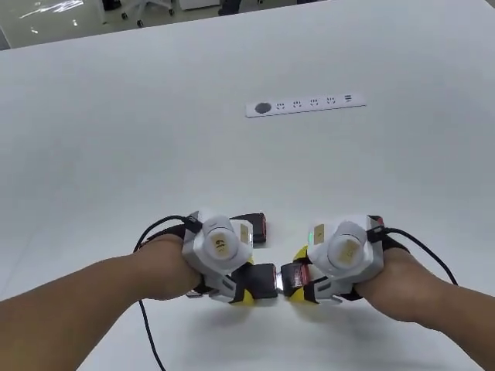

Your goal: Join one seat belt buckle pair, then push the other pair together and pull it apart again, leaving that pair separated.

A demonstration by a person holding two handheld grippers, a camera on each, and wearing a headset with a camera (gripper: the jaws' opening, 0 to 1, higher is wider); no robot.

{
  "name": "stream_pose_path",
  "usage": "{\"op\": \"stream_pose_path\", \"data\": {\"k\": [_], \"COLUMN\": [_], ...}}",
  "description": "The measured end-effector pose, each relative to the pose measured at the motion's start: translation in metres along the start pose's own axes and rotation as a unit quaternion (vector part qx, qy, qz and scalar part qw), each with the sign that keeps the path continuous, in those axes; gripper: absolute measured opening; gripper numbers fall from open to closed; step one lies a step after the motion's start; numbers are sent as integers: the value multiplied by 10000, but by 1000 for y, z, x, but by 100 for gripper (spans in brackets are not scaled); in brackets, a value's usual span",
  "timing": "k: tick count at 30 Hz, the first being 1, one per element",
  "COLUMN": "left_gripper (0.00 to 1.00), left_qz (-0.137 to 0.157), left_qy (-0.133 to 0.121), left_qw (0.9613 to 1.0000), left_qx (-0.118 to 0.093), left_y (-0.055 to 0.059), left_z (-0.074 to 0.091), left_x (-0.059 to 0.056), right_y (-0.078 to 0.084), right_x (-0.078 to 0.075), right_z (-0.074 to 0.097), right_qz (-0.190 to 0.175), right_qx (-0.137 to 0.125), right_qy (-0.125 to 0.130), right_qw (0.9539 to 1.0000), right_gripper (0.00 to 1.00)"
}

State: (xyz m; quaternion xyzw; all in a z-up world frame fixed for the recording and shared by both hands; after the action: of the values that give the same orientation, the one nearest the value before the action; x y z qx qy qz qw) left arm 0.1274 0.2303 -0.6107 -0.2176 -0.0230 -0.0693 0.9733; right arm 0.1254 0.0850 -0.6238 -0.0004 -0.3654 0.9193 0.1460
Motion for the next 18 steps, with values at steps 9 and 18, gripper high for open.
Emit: {"op": "stream_pose_path", "data": {"k": [9, 18], "left_gripper": [32, 32], "left_qz": [157, -24], "left_qy": [-178, -112], "left_qw": [9994, 9999], "left_qx": [-243, -89], "left_y": [5, 3], "left_z": [-1, 0], "left_x": [-5, -1], "right_y": [-3, 0], "right_x": [4, -1], "right_z": [3, 4], "right_qz": [186, 123], "right_qx": [294, 220], "right_qy": [90, 41], "right_qw": [9994, 9997], "right_gripper": [32, 32]}}
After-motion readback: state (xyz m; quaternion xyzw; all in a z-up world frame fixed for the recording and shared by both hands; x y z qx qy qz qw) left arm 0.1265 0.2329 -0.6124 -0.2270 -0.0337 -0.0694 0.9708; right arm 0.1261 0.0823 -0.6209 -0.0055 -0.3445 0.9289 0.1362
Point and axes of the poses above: the centre of the closed fingertips' face, and the gripper's own axes: z roughly backward along the fingers, x roughly to its left, y roughly out of its underside, the point moved 9 cm from there along z, roughly backward along the fingers, and after that the axes turned 12 degrees about -z, right-handed, at the moved point
